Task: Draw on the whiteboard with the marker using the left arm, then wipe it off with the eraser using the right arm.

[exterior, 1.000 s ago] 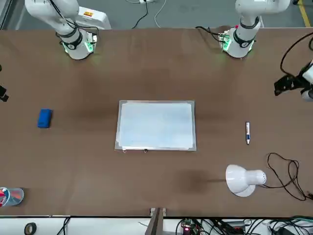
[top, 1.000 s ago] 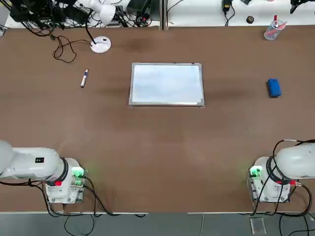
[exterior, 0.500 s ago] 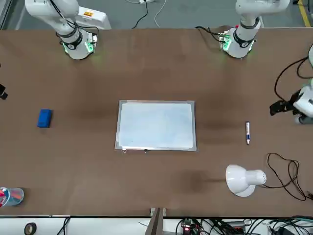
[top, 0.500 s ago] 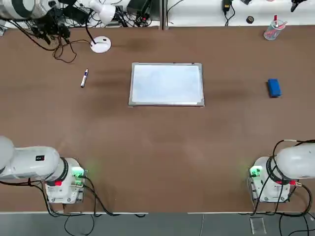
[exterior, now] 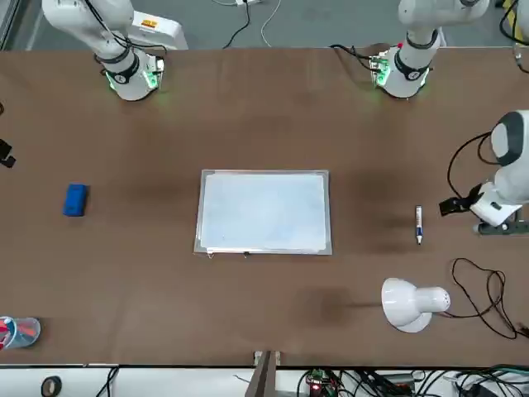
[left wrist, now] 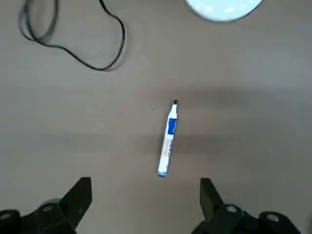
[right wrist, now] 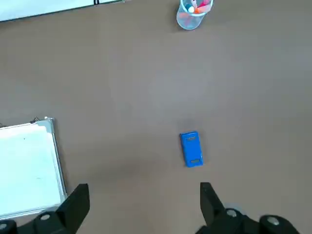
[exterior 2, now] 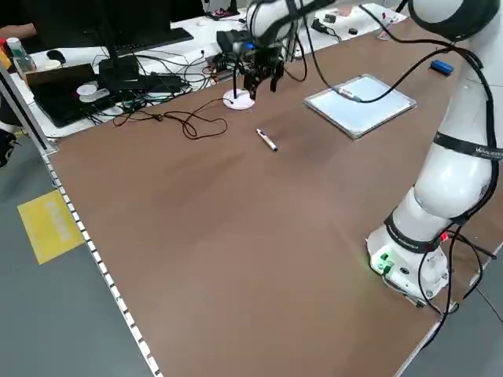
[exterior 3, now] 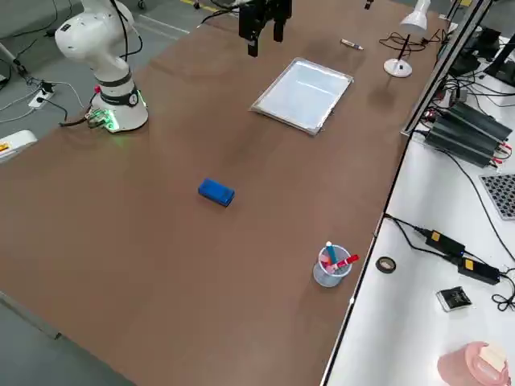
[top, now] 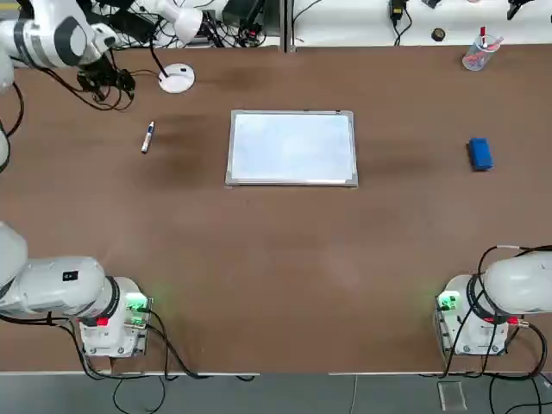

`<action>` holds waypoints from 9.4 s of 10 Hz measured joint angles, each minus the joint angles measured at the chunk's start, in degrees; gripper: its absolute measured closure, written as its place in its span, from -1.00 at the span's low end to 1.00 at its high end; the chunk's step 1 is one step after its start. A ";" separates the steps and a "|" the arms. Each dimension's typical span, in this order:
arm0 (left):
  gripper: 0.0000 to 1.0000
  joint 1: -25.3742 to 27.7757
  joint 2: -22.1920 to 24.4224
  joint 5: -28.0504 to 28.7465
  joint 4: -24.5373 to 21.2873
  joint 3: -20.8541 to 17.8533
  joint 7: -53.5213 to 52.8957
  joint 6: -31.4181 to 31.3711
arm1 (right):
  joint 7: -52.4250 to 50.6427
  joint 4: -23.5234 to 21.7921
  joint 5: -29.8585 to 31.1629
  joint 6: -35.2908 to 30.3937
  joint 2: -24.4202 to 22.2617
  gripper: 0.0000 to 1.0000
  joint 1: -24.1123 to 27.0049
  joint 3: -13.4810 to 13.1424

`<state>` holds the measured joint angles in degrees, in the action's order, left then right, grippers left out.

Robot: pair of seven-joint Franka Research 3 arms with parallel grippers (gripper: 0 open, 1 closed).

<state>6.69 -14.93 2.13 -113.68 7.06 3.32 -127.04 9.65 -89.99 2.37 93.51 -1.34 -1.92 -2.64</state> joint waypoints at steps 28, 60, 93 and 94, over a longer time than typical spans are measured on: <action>0.65 -0.05 -10.59 3.87 -11.19 0.53 -5.76 -22.78 | 2.21 1.49 0.18 -0.01 0.00 -1.00 -0.69 0.98; 0.65 -18.00 -39.53 -89.27 23.59 23.96 27.79 -1.09 | 2.44 1.46 0.48 1.09 0.23 -1.00 -0.02 2.37; 0.65 -17.39 -37.10 -89.53 19.86 19.98 24.83 -1.13 | 2.50 1.18 0.58 3.34 1.22 -1.00 0.46 2.72; 0.65 -17.12 -36.99 -88.88 19.86 19.92 24.83 -1.13 | 2.50 1.18 0.58 3.44 1.22 -1.00 0.46 2.75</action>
<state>-10.43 -51.92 -86.76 -93.82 26.98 28.15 -128.17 12.15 -88.82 2.95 96.95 -0.13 -1.47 0.11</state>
